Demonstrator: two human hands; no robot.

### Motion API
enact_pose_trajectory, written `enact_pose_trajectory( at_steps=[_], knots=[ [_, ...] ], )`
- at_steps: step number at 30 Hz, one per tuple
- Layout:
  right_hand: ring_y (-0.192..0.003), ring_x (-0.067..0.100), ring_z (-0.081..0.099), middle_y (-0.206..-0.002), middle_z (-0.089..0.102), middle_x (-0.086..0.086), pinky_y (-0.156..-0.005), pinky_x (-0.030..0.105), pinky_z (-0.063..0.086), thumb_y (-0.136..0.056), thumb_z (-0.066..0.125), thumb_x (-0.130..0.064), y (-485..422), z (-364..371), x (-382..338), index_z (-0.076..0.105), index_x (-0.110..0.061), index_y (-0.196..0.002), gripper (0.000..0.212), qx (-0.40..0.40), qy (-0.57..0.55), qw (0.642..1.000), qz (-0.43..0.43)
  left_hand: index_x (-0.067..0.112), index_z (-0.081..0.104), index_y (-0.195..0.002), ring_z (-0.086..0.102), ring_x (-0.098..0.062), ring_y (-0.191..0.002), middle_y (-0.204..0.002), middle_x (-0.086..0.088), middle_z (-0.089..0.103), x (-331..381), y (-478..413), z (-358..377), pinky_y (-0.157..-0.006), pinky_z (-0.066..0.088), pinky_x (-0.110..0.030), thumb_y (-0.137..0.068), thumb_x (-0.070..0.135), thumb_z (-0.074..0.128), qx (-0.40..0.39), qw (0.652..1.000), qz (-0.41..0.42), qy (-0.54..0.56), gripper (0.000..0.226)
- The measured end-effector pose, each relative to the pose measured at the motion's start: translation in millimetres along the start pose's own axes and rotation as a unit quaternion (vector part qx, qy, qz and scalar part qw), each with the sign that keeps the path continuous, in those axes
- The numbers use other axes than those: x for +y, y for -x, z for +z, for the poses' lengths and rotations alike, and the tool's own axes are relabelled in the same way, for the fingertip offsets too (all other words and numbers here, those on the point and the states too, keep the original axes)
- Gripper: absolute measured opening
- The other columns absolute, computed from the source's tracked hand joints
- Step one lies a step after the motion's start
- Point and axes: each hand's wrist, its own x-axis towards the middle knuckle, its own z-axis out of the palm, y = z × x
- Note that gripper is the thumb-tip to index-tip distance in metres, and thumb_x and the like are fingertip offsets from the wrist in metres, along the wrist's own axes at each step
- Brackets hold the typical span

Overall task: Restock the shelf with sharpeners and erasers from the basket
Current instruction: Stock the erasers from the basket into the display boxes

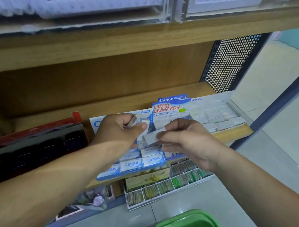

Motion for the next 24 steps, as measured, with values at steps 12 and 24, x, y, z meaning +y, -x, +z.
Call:
enact_pose_trajectory(
  at_steps=[12, 24],
  knots=[
    [-0.052, 0.024, 0.060, -0.104, 0.066, 0.019, -0.053, 0.035, 0.059, -0.096, 0.068, -0.006, 16, -76, -3, 0.057, -0.011, -0.128, 0.034, 0.177, 0.047, 0.983, -0.004, 0.010, 0.063, -0.124, 0.077, -0.025, -0.070, -0.107, -0.026, 0.072, 13, 9, 26, -0.064, 0.063, -0.030, -0.102, 0.032, 0.062, -0.118, 0.992, -0.030, 0.038, 0.031],
    [-0.046, 0.023, 0.051, -0.076, 0.071, 0.002, -0.039, 0.021, 0.035, -0.084, 0.080, -0.003, -30, -157, -19, 0.071, -0.015, -0.088, 0.016, 0.174, 0.262, 0.948, -0.055, 0.033, 0.065, -0.084, 0.058, -0.015, -0.051, -0.068, -0.007, 0.072, 27, -25, 109, -0.059, 0.054, -0.023, -0.101, 0.023, 0.065, -0.115, 0.993, 0.004, -0.018, 0.020]
  ],
)
